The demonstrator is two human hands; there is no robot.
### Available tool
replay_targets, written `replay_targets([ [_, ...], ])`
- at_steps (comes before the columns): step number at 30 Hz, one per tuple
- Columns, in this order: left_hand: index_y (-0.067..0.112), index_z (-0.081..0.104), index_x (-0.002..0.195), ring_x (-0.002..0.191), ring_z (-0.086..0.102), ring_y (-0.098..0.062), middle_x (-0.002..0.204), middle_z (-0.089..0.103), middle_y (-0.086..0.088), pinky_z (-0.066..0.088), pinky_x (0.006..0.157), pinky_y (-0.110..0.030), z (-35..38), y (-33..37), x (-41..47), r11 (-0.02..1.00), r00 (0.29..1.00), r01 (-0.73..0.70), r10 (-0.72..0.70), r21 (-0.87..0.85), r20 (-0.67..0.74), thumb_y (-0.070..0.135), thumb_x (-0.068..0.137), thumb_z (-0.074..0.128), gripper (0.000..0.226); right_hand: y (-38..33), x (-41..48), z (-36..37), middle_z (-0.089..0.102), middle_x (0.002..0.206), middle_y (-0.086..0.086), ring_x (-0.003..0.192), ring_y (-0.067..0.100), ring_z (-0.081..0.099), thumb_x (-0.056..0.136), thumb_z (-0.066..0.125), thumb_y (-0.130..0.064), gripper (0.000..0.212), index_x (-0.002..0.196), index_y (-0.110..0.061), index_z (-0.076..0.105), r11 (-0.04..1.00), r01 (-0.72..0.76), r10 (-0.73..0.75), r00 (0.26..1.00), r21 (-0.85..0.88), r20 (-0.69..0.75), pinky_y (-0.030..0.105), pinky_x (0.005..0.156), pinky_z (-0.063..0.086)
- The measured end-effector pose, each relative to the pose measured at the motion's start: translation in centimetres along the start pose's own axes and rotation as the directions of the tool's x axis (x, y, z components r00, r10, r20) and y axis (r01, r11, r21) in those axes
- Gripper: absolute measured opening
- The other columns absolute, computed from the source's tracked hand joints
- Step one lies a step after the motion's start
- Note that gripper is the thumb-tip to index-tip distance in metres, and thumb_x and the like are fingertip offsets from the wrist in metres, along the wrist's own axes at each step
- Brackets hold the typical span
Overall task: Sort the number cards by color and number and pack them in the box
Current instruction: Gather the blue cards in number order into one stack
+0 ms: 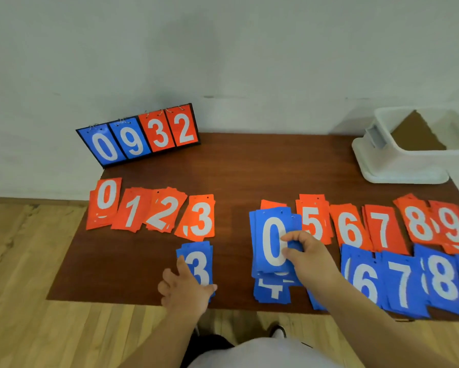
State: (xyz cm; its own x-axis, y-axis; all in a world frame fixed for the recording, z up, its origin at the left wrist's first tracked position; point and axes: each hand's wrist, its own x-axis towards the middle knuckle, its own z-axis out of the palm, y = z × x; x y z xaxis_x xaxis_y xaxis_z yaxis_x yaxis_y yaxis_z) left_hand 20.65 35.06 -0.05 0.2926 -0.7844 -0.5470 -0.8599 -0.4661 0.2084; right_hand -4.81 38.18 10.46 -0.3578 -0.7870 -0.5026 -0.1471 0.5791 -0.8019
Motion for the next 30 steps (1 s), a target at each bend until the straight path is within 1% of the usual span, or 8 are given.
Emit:
replay_targets([
  [2, 0.031, -0.001, 0.155, 0.128, 0.032, -0.040, 0.145, 0.016, -0.013, 0.044, 0.103, -0.048, 0.9, 0.7, -0.5, 0.998, 0.999, 0.029, -0.031, -0.060, -0.030, 0.062, 0.068, 0.084, 0.125, 0.8, 0.1, -1.0, 0.064, 0.116, -0.008, 0.097, 0.024, 0.068, 0.099, 0.064, -0.011, 0.019, 0.100, -0.029, 0.065, 0.999, -0.029, 0.029, 1.000, -0.015, 0.013, 0.053, 0.081, 0.061],
  [7, 0.031, 0.010, 0.158, 0.104, 0.056, -0.036, 0.136, 0.026, -0.014, 0.054, 0.089, -0.042, 1.9, 0.5, -1.4, 0.955, 0.999, 0.000, -0.015, -0.296, -0.048, 0.038, 0.071, 0.092, 0.119, 2.0, -0.1, -2.4, 0.064, 0.092, -0.005, 0.106, 0.048, 0.061, 0.097, 0.065, -0.011, 0.017, 0.097, -0.028, 0.066, 0.996, -0.058, 0.062, 0.997, -0.069, 0.046, 0.065, 0.081, 0.055],
  [17, 0.030, 0.049, 0.140, 0.116, 0.058, -0.018, 0.138, 0.053, 0.006, 0.052, 0.087, -0.028, 1.1, -0.4, -4.0, 0.843, 0.990, -0.136, 0.138, -0.521, -0.035, 0.015, 0.095, 0.069, 0.052, 2.4, -1.2, -1.4, 0.063, 0.110, -0.010, 0.094, 0.017, 0.067, 0.098, 0.065, -0.011, 0.017, 0.097, -0.028, 0.066, 0.998, -0.069, 0.069, 0.997, 0.010, 0.044, 0.053, 0.081, 0.061],
  [19, 0.032, 0.051, 0.135, 0.098, 0.060, -0.012, 0.126, 0.058, 0.014, 0.050, 0.074, -0.022, 0.0, -0.6, -4.8, 0.793, 0.984, -0.166, 0.176, -0.586, -0.040, 0.015, 0.097, 0.065, 0.043, 1.9, -1.3, -1.0, 0.063, 0.115, -0.007, 0.097, 0.017, 0.067, 0.099, 0.064, -0.011, 0.017, 0.099, -0.028, 0.067, 0.997, -0.075, 0.073, 0.996, 0.035, 0.041, 0.050, 0.081, 0.062],
  [21, 0.034, 0.053, 0.129, 0.081, 0.061, -0.007, 0.113, 0.059, 0.019, 0.050, 0.064, -0.023, -1.5, -0.7, -5.5, 0.741, 0.976, -0.181, 0.217, -0.647, -0.024, 0.014, 0.099, 0.061, 0.037, 1.3, -1.4, -0.4, 0.065, 0.119, -0.004, 0.098, 0.021, 0.069, 0.099, 0.063, -0.009, 0.019, 0.098, -0.027, 0.069, 0.990, -0.106, 0.103, 0.994, 0.093, 0.043, 0.053, 0.082, 0.062],
  [25, 0.040, 0.058, 0.119, 0.094, 0.060, -0.003, 0.122, 0.055, 0.022, 0.048, 0.069, -0.018, -4.6, -1.0, -6.0, 0.660, 0.944, -0.237, 0.329, -0.713, -0.010, 0.011, 0.099, 0.057, 0.036, -0.9, -2.2, 1.5, 0.074, 0.116, 0.006, 0.100, 0.032, 0.074, 0.098, 0.057, 0.000, 0.024, 0.099, -0.019, 0.072, 0.819, -0.266, 0.162, 0.957, 0.508, 0.241, 0.047, 0.073, 0.063],
  [27, 0.042, 0.060, 0.117, 0.083, 0.060, -0.010, 0.119, 0.062, 0.014, 0.046, 0.065, -0.022, -5.9, -0.8, -6.0, 0.616, 0.926, -0.269, 0.378, -0.741, -0.022, 0.009, 0.098, 0.054, 0.038, -2.3, -3.2, 2.6, 0.076, 0.112, 0.007, 0.096, 0.032, 0.074, 0.099, 0.051, 0.002, 0.023, 0.103, -0.014, 0.067, 0.745, -0.306, 0.115, 0.934, 0.593, 0.338, 0.038, 0.061, 0.062],
  [30, 0.043, 0.061, 0.116, 0.081, 0.062, -0.030, 0.104, 0.068, -0.002, 0.051, 0.067, -0.047, -7.3, 0.1, -6.0, 0.552, 0.897, -0.297, 0.440, -0.779, -0.030, 0.015, 0.097, 0.050, 0.035, -2.6, -3.6, 4.5, 0.074, 0.118, 0.010, 0.102, 0.034, 0.072, 0.098, 0.051, 0.004, 0.024, 0.102, -0.012, 0.067, 0.824, -0.230, 0.079, 0.951, 0.517, 0.298, 0.040, 0.070, 0.062],
])
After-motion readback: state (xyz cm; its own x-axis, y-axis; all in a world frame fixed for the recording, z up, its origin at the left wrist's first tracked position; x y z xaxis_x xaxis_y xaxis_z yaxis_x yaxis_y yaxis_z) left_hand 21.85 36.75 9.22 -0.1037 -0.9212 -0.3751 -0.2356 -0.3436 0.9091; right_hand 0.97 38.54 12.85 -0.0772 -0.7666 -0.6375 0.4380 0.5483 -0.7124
